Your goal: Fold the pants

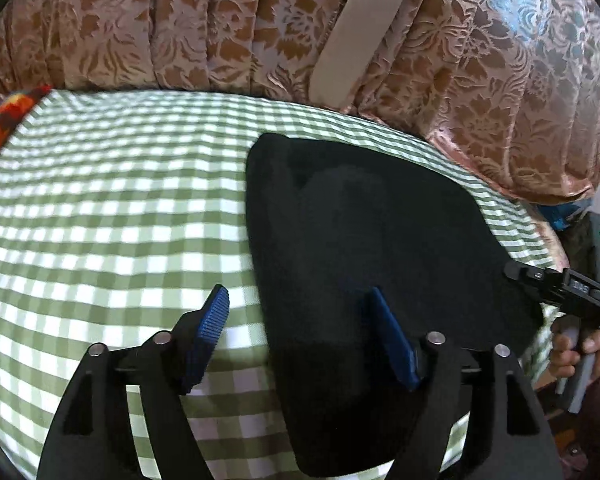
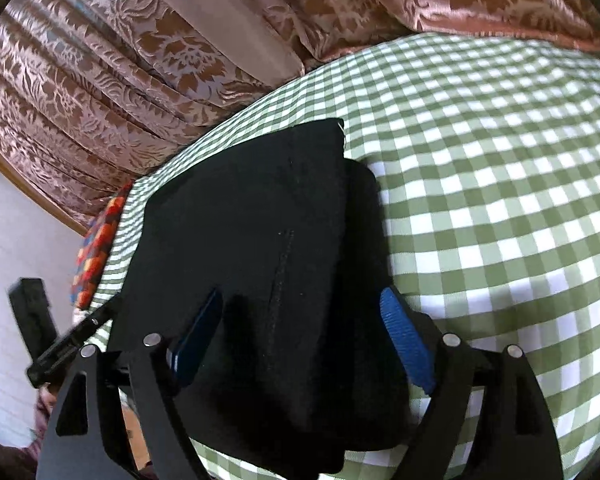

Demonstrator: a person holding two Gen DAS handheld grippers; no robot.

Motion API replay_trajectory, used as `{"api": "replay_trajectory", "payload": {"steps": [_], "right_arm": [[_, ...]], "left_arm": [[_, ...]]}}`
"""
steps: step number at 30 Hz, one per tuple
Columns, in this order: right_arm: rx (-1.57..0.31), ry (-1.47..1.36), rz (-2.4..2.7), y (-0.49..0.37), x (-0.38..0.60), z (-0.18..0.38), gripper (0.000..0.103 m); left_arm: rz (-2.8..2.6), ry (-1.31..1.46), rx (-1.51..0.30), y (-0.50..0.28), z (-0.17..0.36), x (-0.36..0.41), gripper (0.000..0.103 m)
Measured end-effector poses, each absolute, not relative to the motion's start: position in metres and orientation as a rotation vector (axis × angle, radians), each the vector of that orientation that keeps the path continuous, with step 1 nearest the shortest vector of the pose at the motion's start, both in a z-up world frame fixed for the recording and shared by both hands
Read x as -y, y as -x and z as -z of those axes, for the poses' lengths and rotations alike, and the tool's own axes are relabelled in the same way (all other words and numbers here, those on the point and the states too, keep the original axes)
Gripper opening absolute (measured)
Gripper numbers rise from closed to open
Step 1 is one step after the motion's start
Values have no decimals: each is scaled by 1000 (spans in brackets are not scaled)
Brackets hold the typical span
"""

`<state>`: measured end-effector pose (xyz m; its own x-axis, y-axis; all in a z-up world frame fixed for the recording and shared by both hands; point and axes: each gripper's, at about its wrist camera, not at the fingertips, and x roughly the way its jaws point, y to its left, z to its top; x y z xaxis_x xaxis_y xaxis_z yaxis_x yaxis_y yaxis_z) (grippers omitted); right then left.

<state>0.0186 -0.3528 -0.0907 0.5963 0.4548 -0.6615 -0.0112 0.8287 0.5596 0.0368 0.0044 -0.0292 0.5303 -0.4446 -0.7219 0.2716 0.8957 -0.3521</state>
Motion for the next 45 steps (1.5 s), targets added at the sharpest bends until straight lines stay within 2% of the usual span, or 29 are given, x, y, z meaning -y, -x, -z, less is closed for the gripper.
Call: {"api": "replay_trajectory", "payload": {"steps": [6,11,14,16,18,21,23,29,45], "right_arm": [[-973,-654,-386,-31,369,112,83],[-984,-688,-470,-37,370,120,80],[-991,-688,-499,-42,370,122,74],[-992,-670,-516,-43,368,121,66],[-983,-644,-522,-40,365,116,53],[-967,-575,-517,-34,357,104,47],[-953,-546,-520,-33,353,93,45],[-905,-484,-552,-52,338,70,44],[-864,-432,-578,-214,298,56,45]], "left_arm": [[570,450,-990,-45,47,-27,72],[656,585,-1023,-55,62,-25,76],[678,629,-1050,-62,72,-19,77],[696,635,-1051,-63,75,-14,77],[709,623,-1039,-63,73,-12,60],[728,612,-981,-60,63,-14,42],[750,607,-946,-57,54,-17,39],[773,569,-868,-65,26,-21,39],[653,433,-804,-206,5,-55,39]]}}
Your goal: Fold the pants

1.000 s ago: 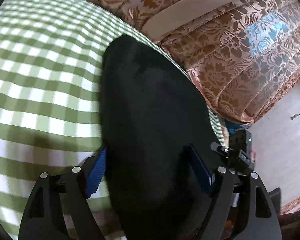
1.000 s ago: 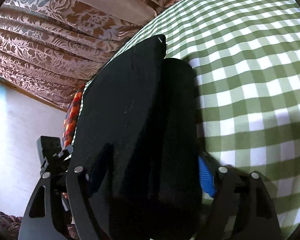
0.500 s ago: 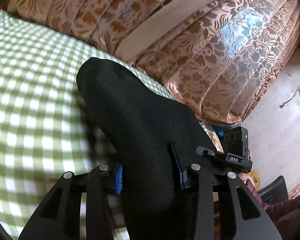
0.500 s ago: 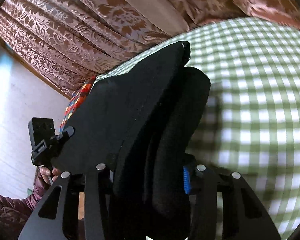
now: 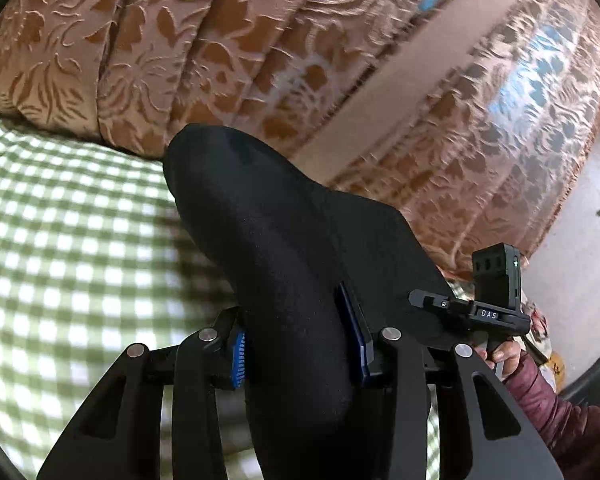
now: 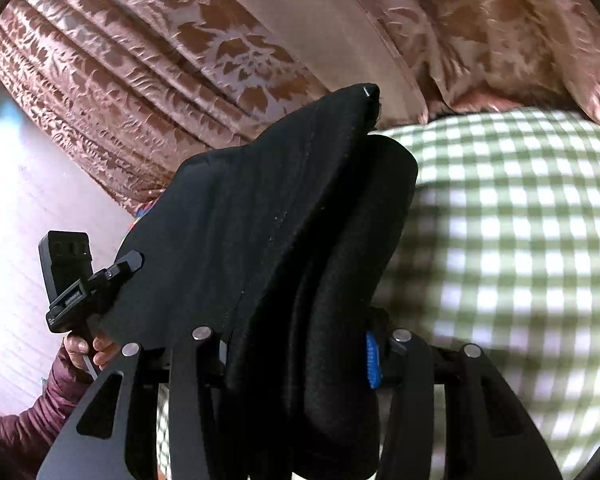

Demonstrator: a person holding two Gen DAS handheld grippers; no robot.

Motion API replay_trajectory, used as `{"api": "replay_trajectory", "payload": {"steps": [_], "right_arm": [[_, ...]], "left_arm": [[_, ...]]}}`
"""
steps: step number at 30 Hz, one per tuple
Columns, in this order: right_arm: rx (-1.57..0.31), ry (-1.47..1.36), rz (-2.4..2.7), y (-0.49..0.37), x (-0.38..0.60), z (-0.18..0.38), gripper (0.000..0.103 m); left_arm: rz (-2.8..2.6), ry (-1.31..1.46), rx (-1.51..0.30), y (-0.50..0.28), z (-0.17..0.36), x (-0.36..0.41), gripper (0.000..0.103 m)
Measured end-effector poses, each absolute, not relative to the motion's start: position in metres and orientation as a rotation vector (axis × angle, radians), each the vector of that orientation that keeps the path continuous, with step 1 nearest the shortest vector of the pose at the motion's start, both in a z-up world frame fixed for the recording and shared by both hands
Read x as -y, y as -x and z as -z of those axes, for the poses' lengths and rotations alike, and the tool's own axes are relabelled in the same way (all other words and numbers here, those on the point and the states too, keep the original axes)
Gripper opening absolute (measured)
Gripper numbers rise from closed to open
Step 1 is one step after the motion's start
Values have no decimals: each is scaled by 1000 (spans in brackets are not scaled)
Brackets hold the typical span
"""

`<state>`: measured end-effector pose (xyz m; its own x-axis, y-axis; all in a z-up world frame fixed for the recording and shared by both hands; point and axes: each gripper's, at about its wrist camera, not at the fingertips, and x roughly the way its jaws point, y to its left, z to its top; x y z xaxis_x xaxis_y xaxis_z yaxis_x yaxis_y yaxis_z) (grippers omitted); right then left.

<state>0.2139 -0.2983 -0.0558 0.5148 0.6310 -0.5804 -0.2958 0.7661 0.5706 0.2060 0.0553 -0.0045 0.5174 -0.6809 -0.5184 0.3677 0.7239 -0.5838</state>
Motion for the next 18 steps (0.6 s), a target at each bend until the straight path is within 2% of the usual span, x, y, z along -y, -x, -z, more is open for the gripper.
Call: {"api": "replay_trajectory", "payload": {"steps": [8,11,14,16,18], "right_arm": [[-957,-459,-540,-262,303,97,48],[-973,-510,-558,-267,313,114,55],[-964,-556,-571,-269,318,124,57],[-960,-575,-565,-266,319,125,56],[-952,-565,-557,-259,316,123,55]], "left_arm": [[565,347,-918,-253,48,-58,39],[541,300,-932,-247,66,-56,47],[507,318,-925,-244,76,-58,53],[481,309,-918,-243,79,-55,54],[453,294,-916,-243,79,-52,61]]}}
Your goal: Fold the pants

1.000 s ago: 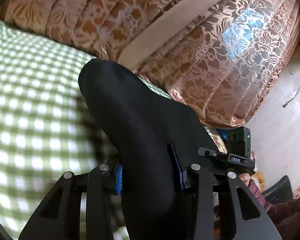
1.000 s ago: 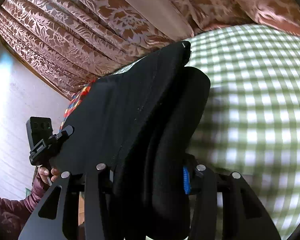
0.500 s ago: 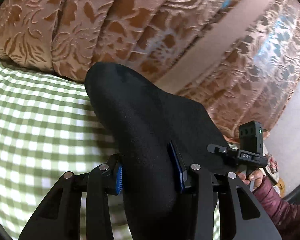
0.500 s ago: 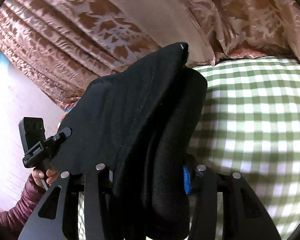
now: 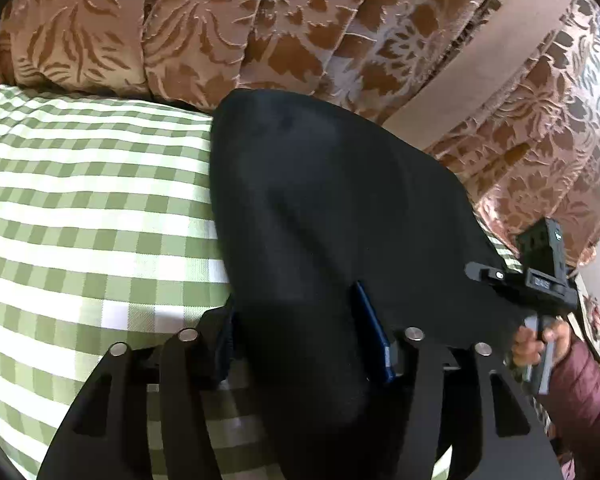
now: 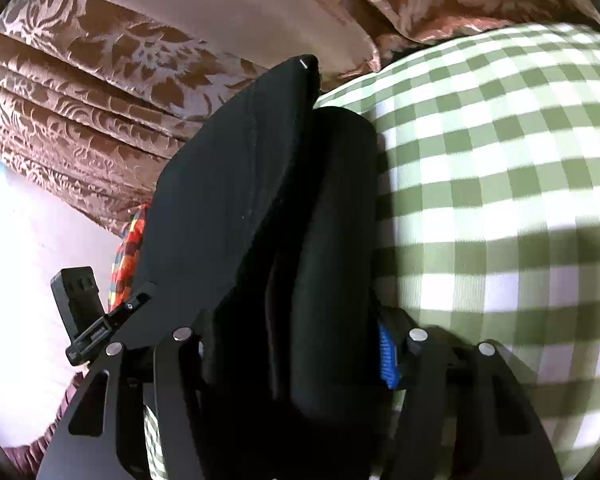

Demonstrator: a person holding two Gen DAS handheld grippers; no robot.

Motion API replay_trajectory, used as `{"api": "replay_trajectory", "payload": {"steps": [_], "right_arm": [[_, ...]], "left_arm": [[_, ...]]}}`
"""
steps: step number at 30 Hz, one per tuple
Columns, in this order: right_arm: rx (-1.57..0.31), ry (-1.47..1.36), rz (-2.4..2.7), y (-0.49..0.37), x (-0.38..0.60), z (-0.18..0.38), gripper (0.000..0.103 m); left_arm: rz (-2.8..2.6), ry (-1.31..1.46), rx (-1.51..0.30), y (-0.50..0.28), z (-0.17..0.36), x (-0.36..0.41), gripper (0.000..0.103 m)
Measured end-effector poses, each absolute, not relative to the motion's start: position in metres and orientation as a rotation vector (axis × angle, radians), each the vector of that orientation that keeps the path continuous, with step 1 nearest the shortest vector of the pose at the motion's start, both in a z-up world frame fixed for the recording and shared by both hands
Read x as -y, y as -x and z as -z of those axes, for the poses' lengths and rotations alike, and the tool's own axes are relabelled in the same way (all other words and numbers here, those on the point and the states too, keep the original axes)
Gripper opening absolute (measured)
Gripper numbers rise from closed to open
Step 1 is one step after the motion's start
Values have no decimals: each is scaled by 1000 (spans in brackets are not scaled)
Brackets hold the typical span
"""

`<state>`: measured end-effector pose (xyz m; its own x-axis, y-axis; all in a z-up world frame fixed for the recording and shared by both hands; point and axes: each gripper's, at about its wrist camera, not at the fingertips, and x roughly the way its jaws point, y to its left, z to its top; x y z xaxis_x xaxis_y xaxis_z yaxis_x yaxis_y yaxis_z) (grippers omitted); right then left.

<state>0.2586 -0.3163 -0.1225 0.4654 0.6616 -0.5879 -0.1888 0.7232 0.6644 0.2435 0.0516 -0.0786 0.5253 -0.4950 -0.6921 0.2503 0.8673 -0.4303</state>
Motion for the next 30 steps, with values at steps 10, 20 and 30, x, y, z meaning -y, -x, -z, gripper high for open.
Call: {"api": "replay_trajectory", "payload": {"steps": [10,20,30], "right_arm": [[-964,-533,-487,-256,312,109,65],[-884,-368,-371,-213,303,72,73],[-887,-280,-290,-185,293,77,75]], "left_arm": [[311,190,-881,-233,62,-40,74],[200,135,-792,-194,39,-37,74],[160,68,-753,-159,31,-27,74]]}}
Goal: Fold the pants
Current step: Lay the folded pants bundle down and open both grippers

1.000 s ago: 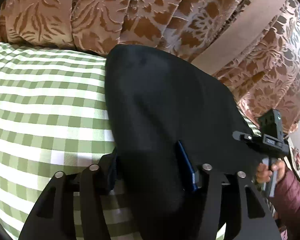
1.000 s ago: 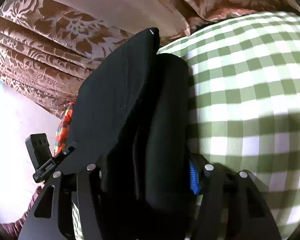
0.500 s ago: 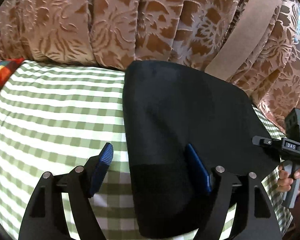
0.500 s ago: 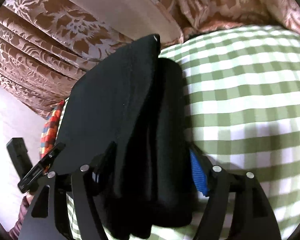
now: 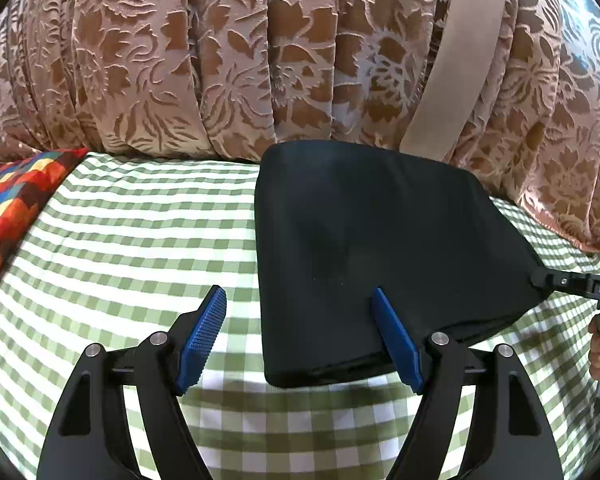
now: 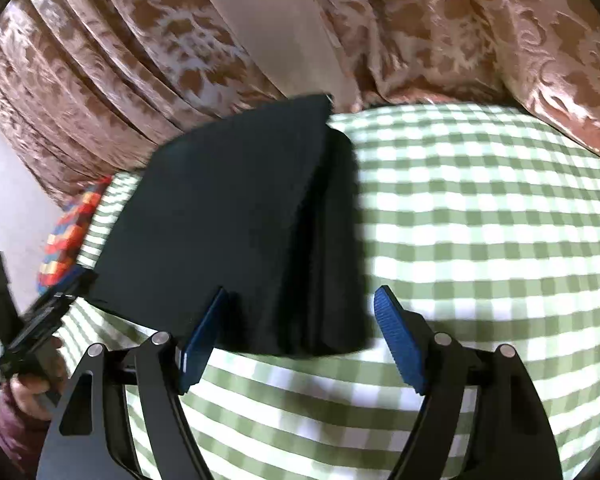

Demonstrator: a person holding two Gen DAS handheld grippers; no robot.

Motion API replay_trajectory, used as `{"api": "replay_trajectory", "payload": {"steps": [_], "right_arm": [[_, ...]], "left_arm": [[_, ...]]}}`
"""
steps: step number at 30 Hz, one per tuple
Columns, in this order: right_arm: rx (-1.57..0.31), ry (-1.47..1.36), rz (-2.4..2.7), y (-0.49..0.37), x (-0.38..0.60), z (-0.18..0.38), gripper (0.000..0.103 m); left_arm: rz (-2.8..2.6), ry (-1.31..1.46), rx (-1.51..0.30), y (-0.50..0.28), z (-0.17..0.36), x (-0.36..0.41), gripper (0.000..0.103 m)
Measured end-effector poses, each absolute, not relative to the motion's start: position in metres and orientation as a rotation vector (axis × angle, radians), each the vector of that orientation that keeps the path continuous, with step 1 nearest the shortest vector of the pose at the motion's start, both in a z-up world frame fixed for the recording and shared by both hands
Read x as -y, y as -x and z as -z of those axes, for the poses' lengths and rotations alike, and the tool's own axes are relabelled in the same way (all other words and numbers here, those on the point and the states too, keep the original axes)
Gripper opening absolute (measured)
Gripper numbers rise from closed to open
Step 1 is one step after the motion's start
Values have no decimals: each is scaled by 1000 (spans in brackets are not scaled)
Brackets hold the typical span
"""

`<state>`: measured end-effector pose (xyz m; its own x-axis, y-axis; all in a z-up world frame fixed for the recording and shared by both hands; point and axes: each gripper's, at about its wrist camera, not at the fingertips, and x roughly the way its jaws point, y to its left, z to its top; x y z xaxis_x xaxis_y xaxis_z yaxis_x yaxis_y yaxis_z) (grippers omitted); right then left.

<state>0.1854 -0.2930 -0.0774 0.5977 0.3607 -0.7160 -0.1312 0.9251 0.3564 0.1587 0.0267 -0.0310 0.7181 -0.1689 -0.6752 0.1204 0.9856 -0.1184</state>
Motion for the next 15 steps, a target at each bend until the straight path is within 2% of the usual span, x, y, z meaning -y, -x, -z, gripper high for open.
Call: {"api": "replay_trajectory", "payload": {"steps": [7,15], "right_arm": [[-889,-320,-270,-181,296,95,76],[-858,-309,-223,-171,291,85,77]], "left_arm": [[151,57,-767,-154,39,-22,74],[135,44,-742,-148,33,-20,74]]}}
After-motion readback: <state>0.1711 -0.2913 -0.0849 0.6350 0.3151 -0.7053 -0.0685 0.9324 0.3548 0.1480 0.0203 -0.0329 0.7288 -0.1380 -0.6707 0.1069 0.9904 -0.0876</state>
